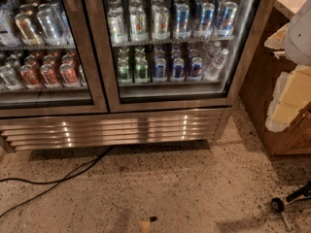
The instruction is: Open right fridge door
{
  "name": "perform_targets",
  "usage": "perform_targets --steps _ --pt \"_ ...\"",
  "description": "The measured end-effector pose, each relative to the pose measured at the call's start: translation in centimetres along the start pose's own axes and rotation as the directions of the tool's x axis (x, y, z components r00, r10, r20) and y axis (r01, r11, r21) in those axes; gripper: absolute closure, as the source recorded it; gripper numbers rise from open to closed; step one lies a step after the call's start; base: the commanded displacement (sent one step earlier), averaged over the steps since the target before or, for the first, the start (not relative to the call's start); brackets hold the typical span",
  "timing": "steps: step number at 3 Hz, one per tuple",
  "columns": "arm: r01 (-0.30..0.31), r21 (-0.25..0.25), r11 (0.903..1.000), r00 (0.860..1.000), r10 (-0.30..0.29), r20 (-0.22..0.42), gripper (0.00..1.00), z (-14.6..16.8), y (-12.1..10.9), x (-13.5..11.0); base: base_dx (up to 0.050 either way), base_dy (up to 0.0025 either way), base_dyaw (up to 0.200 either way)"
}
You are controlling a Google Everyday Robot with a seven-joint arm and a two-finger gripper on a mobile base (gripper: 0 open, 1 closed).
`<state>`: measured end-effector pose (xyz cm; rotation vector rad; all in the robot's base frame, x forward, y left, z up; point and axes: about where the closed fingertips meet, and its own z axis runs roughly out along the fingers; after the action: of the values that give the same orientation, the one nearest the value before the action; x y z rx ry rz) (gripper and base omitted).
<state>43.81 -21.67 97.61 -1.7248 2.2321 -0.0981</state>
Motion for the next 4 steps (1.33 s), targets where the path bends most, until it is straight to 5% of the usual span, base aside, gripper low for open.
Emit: perform_targets --steps 1,2,3,4 --pt "0.0 0.0 1.0 1.0 0.0 0.0 0.0 0.0 0.0 0.0 0.0 0.0 0.0" --pt "0.012 -0.038 0.9992 0.995 -0.008 0.097 0.0 0.7 0.1 -1.4 0.0 0.0 0.0" --pt "0.045 -0.107 0.9932 0.96 -0.014 0.28 0.0 1.8 0.4 -4.1 0.0 0.0 0.0" --pt "0.056 -0.138 0.9888 0.936 -0.003 0.351 0.0 1.3 1.1 -5.9 0.0 0.0 0.0"
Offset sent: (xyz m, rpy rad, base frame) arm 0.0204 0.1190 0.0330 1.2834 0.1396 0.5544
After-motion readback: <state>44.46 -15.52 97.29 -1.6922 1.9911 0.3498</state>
